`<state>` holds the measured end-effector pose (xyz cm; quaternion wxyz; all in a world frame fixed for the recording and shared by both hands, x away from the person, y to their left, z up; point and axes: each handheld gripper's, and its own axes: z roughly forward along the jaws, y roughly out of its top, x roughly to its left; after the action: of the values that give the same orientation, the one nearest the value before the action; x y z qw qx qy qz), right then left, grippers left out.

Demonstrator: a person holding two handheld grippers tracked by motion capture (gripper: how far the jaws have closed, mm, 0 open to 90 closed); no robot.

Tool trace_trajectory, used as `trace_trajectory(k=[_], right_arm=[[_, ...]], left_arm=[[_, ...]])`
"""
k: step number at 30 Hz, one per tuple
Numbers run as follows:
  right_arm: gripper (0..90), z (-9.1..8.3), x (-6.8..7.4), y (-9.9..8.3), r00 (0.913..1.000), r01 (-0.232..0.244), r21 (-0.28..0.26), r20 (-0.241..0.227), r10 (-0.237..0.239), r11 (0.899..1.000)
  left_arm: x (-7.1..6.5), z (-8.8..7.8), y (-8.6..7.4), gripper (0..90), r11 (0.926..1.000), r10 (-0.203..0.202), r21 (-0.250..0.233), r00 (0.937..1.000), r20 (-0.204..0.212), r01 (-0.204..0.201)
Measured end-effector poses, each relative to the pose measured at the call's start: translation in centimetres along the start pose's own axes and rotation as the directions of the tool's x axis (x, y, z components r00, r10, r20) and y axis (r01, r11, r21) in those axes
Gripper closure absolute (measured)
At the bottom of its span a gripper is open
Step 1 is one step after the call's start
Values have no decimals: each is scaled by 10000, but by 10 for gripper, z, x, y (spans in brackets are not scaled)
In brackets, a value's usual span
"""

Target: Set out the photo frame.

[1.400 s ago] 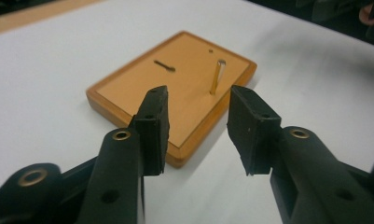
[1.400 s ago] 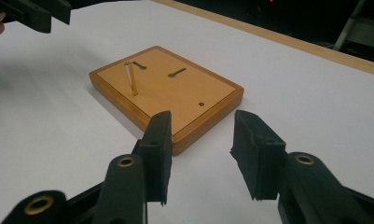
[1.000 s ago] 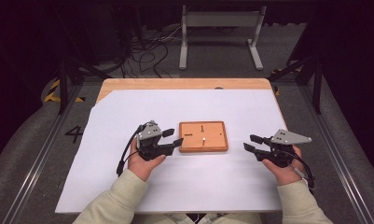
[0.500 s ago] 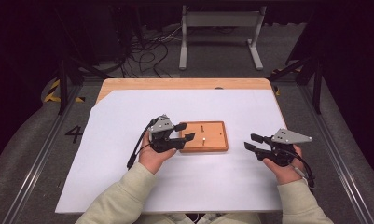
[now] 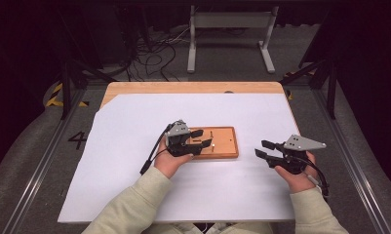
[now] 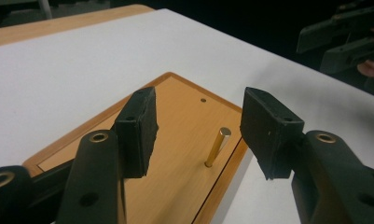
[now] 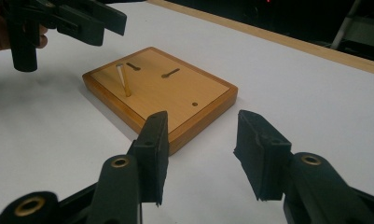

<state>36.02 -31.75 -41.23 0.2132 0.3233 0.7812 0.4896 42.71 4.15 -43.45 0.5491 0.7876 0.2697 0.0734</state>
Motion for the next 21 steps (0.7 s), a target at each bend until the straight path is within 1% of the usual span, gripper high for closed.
trace_trajectory(k=[2, 5, 6, 7, 8, 9, 11, 13, 16, 18, 19, 21], right_arm=[[544, -1, 0, -1, 10000, -31, 22, 9, 30, 10000], [545, -4, 0, -2, 10000, -41, -21, 29, 41, 10000], [545, -5, 0, -2, 10000, -40, -20, 65, 40, 10000], [544, -6, 0, -3, 10000, -52, -29, 70, 52, 10000], [544, -7, 0, -3, 9999, -74, -24, 83, 74, 10000], [546, -8, 0, -4, 9999, -81, 10, 115, 81, 10000], [555, -9, 0, -5, 9999, -44, 45, 114, 43, 10000], [556, -10, 1, -5, 9999, -46, 71, 139, 45, 10000], [556, -11, 1, -6, 9998, -37, 106, 180, 35, 9999], [556, -12, 1, -7, 9998, -48, 136, 215, 45, 9999], [556, -13, 1, -7, 9997, -70, 130, 223, 67, 9999], [555, -14, 2, -8, 9997, -84, 117, 244, 82, 9999]], left_arm=[[0, 4, -3, 473, 9995, 62, 294, 10000, 67, -64], [0, 8, -5, 482, 9988, 91, 479, 9997, 236, -102], [-1, 10, -6, 485, 9983, 190, 548, 9994, 275, -205], [-3, 12, -8, 490, 9974, 368, 605, 9986, 379, -390], [-3, 14, -9, 505, 9953, 613, 726, 9974, 368, -639], [-4, 16, -10, 521, 9944, 641, 813, 9972, 393, -671], [-5, 18, -11, 539, 9929, 634, 978, 9970, 447, -676], [-4, 20, -12, 554, 9928, 475, 1079, 9977, 482, -524], [-4, 23, -13, 568, 9936, 309, 1066, 9981, 536, -365], [-5, 25, -13, 619, 9933, 353, 1079, 9974, 627, -420], [-5, 26, -13, 636, 9930, 416, 1082, 9977, 527, -471], [-6, 27, -13, 684, 9926, 542, 1057, 9973, 486, -591]])
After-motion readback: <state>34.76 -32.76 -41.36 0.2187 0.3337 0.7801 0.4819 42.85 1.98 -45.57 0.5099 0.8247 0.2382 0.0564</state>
